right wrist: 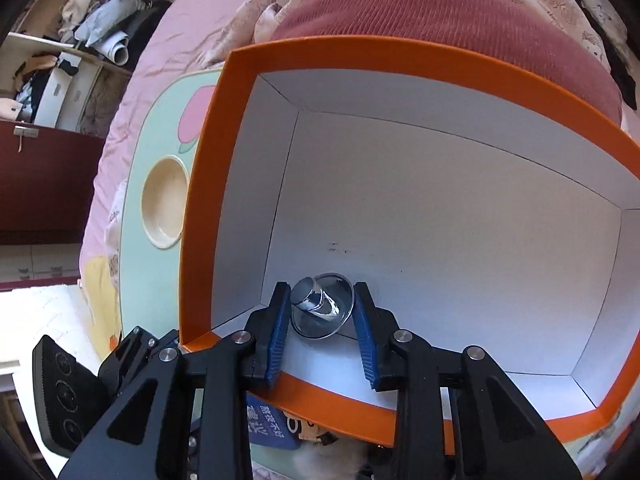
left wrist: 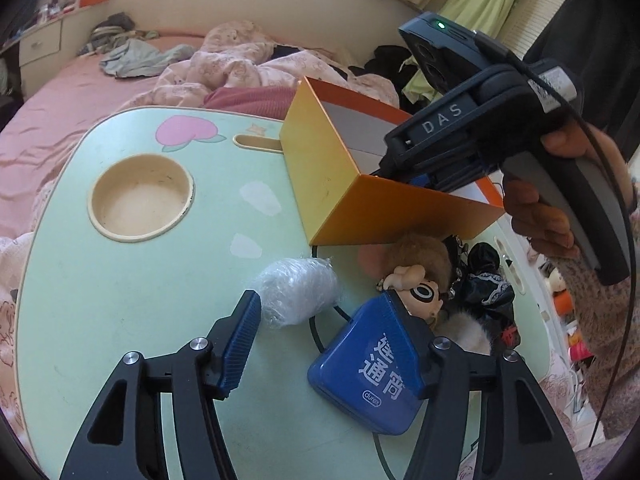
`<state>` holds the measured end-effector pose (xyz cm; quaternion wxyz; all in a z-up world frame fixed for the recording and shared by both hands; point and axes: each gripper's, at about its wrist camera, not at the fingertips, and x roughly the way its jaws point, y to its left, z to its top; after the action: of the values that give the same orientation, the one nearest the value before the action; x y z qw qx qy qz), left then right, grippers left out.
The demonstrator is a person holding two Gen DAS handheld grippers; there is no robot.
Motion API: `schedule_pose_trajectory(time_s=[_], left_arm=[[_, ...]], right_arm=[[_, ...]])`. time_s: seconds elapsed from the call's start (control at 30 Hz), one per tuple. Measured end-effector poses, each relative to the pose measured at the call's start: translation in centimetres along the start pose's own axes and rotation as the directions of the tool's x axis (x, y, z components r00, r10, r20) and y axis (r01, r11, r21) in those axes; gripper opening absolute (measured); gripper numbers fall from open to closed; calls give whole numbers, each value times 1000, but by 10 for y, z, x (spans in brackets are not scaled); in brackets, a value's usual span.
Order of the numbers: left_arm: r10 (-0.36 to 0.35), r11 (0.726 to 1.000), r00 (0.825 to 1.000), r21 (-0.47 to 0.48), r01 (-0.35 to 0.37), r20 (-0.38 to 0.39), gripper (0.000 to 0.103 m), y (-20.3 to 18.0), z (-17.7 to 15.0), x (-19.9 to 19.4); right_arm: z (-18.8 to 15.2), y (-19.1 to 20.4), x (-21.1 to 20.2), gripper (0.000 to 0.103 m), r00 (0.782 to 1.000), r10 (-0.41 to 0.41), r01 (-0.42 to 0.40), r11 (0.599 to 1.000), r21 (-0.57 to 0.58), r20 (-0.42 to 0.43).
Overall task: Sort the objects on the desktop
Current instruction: 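Grasp the small silver metal piece in the box with the right gripper, then lift the silver piece out and set it on the table with the right gripper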
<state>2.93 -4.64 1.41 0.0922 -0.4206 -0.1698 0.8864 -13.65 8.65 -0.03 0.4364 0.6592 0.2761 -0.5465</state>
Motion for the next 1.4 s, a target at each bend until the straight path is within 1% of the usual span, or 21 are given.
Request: schedule_pose_trajectory(time_s=[0.03, 0.1, 0.2, 0.3, 0.33, 0.4, 0.47, 0.57, 0.63, 0.67, 0.77, 0.83, 0.87, 0.93, 1.0, 1.03, 1.07, 1.13, 1.2, 1.27, 1.4], left_arm=[[0, 1000, 1000, 0, 0, 3, 61, 0, 0, -1], [-3, 1000, 1000, 5, 3, 12, 61, -1, 0, -4], [-25, 999, 999, 24, 25, 29, 63, -2, 1, -11], [-22, 999, 998, 33, 21, 51, 72, -3, 1, -19], [-18, 999, 998, 34, 16, 53, 72, -3, 1, -21], [-20, 999, 999, 46, 18, 45, 73, -8, -1, -22], [-17, 997, 999, 70, 14, 35, 74, -15, -5, -23], [13, 994, 999, 105, -16, 33, 75, -31, -13, -23], [10, 992, 999, 129, -15, 41, 75, -44, -19, -23], [6, 991, 999, 134, -12, 43, 76, -48, -22, -23], [11, 989, 999, 147, -16, 31, 76, -59, -31, -19], [38, 986, 999, 162, -44, 37, 76, -66, -37, -19], [63, 982, 997, 175, -72, 53, 77, -69, -41, -20], [98, 974, 993, 196, -111, 72, 77, -73, -48, -22], [120, 971, 988, 197, -136, 92, 78, -75, -51, -25], [127, 970, 987, 196, -145, 101, 78, -77, -50, -27], [131, 970, 986, 194, -149, 103, 78, -78, -47, -27], [139, 969, 986, 192, -155, 94, 78, -84, -31, -29], [155, 968, 986, 190, -164, 65, 78, -91, -8, -27], [170, 968, 985, 181, -173, 32, 80, -98, 23, -26], [205, 971, 979, 128, -203, 0, 84, -97, 81, -22]], right_arm=[[-1, -2, -3, 33, 1000, 22, -22, 1000, 12, 16], [-4, -9, -23, 33, 993, 76, -79, 997, 22, 93], [-29, -14, -66, 33, 962, 120, -125, 992, 4, 246], [-77, -27, -97, 33, 925, 113, -121, 993, -2, 364], [-93, -31, -101, 33, 913, 102, -114, 994, 5, 395], [-135, -43, -101, 33, 883, 33, -62, 997, 48, 468], [-168, -60, -91, 33, 869, -13, -45, 993, 104, 495], [-202, -76, -61, 33, 869, -17, -77, 982, 170, 495], [-212, -80, -46, 33, 863, -35, -73, 979, 192, 505], [-214, -78, -41, 33, 858, -66, -42, 979, 197, 510], [-211, -66, -32, 33, 828, -113, 18, 984, 175, 549], [-214, -63, -34, 34, 794, -141, 47, 984, 172, 591], [-218, -61, -37, 36, 768, -170, 69, 981, 184, 617], [-227, -58, -44, 42, 731, -198, 85, 976, 201, 653], [-242, -53, -51, 56, 690, -203, 79, 975, 206, 695], [-249, -50, -52, 59, 683, -201, 78, 976, 203, 702], [-254, -48, -51, 61, 688, -197, 85, 978, 193, 698], [-254, -44, -50, 61, 714, -202, 107, 978, 181, 671], [-246, -41, -58, 61, 713, -250, 160, 968, 196, 655], [-227, -40, -74, 61, 707, -301, 209, 953, 218, 639], [-178, -46, -105, 61, 727, -361, 271, 932, 239, 584]])
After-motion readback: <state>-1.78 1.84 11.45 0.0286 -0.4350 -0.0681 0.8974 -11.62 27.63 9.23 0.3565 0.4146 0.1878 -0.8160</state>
